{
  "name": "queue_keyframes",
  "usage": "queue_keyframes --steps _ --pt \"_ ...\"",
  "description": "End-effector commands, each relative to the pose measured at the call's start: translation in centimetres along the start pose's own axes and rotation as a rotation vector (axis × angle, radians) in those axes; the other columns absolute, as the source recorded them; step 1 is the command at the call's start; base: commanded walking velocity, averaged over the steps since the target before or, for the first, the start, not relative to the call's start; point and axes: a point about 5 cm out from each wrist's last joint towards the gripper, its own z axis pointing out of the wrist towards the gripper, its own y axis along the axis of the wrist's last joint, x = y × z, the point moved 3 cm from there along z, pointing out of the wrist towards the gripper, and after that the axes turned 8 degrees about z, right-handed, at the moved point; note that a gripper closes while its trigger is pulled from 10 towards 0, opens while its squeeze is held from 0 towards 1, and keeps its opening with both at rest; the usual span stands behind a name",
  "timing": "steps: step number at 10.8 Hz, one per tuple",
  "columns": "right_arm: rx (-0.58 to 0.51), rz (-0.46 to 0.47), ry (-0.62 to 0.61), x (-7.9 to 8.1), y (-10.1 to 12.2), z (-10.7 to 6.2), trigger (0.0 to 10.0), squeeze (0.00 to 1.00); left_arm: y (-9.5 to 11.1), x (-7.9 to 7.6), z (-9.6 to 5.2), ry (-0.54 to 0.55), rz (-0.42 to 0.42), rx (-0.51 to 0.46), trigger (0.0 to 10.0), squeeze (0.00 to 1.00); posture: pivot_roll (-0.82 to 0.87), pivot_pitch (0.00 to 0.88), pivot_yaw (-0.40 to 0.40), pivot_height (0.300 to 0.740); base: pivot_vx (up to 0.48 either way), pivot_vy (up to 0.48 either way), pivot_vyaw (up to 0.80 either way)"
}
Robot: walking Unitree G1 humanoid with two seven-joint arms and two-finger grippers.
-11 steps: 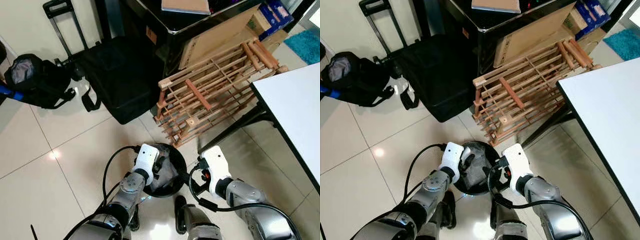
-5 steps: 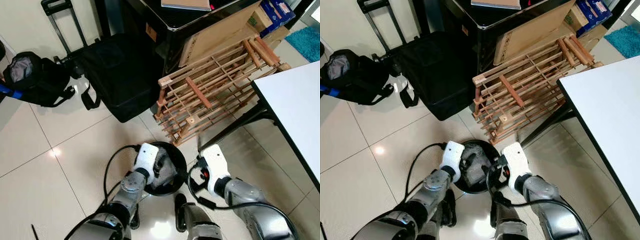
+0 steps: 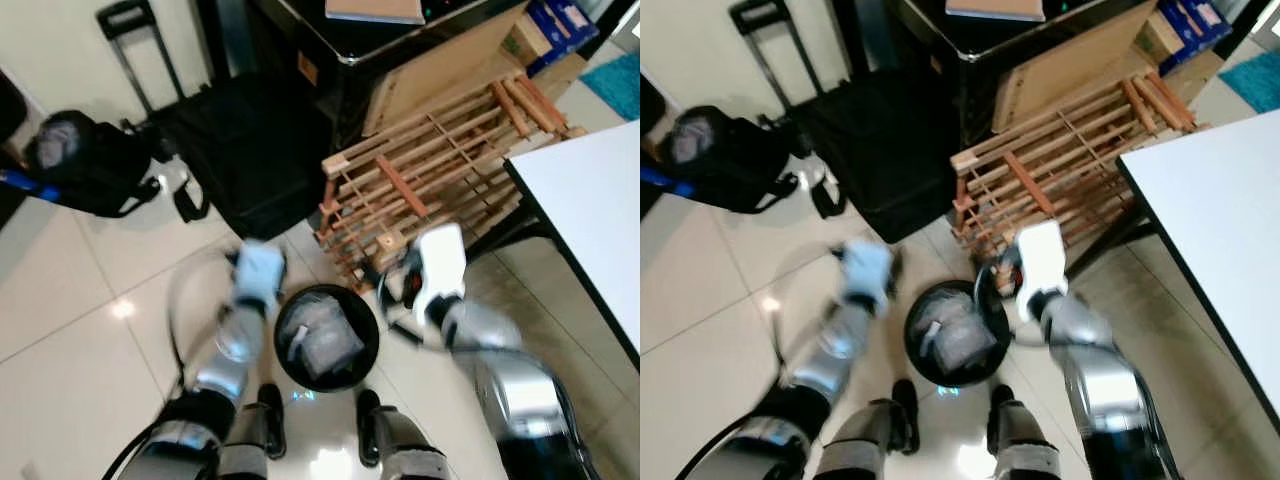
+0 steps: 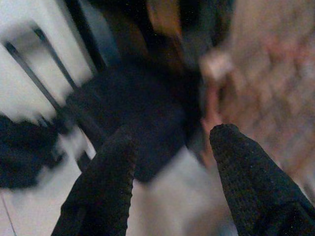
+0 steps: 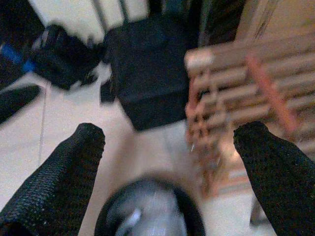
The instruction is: Picking trash to rubbish bin
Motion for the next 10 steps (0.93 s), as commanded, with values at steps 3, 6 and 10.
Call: queue_keyframes --steps 3,6,10 --pt "-0.133 0.011 -0.061 -0.9 2.2 1.0 10.0 0.0 2.9 2.2 0.9 0.08 -0.049 -0.093 10.0 0.0 -0.05 0.18 0.044 0.74 0.0 0.0 0.0" --pt "-0.224 0.013 -0.131 -2.0 3.7 2.0 10.0 0.0 5.1 3.2 1.0 0.097 -0.045 -0.135 10.0 0.0 -0.05 0.137 0.055 0.74 0.0 0.0 0.0" --pt "-0.288 0.008 -0.298 -4.7 3.9 2.3 10.0 0.0 4.8 3.4 -0.2 0.099 -0.051 -0.112 10.0 0.0 -0.04 0.09 0.059 0.74 0.0 0.0 0.0"
